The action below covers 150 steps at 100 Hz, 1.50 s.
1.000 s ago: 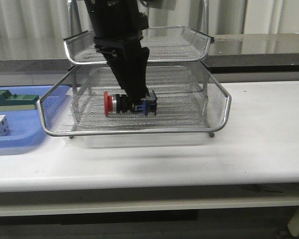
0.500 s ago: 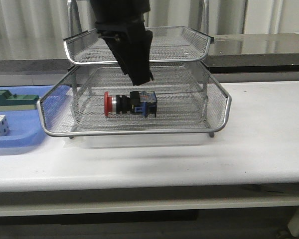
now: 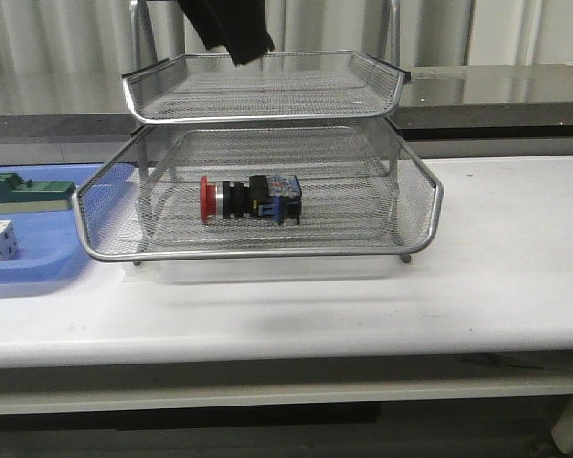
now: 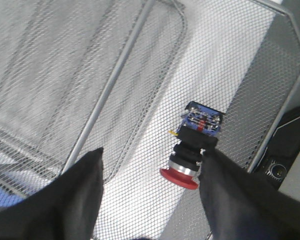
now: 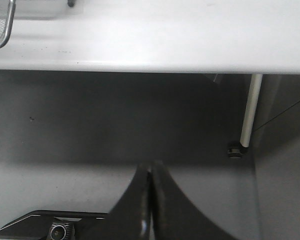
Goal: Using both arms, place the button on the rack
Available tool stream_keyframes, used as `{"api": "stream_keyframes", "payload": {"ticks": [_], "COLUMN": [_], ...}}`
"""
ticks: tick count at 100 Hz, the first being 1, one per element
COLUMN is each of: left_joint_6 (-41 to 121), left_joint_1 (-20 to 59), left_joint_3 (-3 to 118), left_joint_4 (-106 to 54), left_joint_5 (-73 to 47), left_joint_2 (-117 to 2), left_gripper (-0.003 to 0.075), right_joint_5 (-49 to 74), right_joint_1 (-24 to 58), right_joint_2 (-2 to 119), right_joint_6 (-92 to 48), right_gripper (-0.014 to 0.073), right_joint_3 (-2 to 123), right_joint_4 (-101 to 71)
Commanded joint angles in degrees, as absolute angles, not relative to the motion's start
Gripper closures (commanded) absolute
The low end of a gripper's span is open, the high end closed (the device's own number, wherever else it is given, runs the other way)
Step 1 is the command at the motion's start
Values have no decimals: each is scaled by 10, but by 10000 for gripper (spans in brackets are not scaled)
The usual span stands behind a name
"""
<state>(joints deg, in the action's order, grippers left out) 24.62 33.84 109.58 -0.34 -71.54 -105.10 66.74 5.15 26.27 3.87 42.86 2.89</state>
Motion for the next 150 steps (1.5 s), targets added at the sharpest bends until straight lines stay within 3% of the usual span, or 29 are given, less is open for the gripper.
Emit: {"api": "stream_keyframes", "payload": {"ticks": [1,30,52,77,150], "left_joint_6": [208,166,142,127,38], "left_joint_1": [327,246,187,148,147], "left_joint_3": [1113,1100,1021,841,331], "left_joint_4": [13,14,12,12,19], "left_joint_5": [-728,-725,-686,-561,-213], "left_joint_2": [-999,-916,-825,-681,-227], "left_gripper": [316,352,368,368,368], "right_joint_5": [637,637,637,637,637], "right_joint_1": [51,51,51,51,51], "right_joint_2": [265,265,265,265,265], "right_joint_6": [37,37,37,37,37], "right_gripper": [663,663,663,663,663], "right_joint_3": [446,446,446,446,446], "right_joint_4": [35,35,35,35,35]}}
